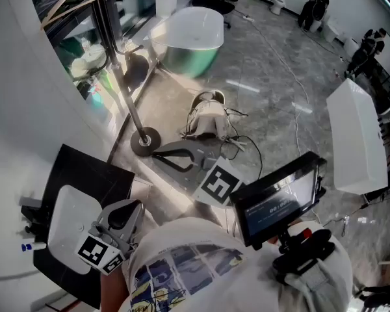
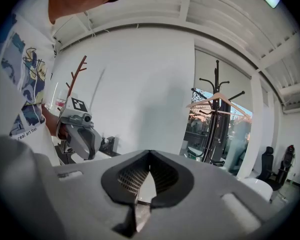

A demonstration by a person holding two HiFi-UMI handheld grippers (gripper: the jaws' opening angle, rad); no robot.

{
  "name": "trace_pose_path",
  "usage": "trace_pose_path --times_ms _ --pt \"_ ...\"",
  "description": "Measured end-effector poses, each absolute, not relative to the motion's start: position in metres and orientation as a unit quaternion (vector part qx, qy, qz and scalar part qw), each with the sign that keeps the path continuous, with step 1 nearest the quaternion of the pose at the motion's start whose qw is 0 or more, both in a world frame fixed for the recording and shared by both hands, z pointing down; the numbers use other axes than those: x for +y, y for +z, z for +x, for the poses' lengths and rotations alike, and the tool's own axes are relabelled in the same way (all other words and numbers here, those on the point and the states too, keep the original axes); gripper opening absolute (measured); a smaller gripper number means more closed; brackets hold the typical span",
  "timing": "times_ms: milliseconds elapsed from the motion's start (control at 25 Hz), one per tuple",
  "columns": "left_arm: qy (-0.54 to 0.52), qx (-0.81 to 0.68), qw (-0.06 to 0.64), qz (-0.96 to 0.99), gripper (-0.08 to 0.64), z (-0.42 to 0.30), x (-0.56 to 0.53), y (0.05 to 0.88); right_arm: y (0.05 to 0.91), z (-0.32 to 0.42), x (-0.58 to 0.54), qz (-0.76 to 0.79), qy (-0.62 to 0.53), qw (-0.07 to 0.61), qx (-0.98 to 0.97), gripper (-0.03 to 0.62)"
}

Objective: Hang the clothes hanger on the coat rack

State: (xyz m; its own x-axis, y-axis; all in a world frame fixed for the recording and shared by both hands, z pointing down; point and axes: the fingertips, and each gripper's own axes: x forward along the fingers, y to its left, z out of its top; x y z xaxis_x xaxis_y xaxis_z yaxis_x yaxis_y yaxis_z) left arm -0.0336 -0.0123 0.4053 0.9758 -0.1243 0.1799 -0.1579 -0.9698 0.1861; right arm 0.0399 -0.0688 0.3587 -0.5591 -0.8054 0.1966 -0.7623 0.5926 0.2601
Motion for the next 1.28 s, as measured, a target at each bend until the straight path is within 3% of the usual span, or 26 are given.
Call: trace_pose_path --times_ms 600,1280 --pt "0.082 -0.08 0.111 0.987 0.002 -0.022 -0.032 0.412 0.36 0.046 -0.086 0.429 -0.074 0.16 -0.886 0.003" --pt "0.091 -0.082 0.128 0.984 0.002 0.042 -0.078 0.414 0.367 0.1 -0.135 0.4 -0.064 0.179 -0.897 0.002"
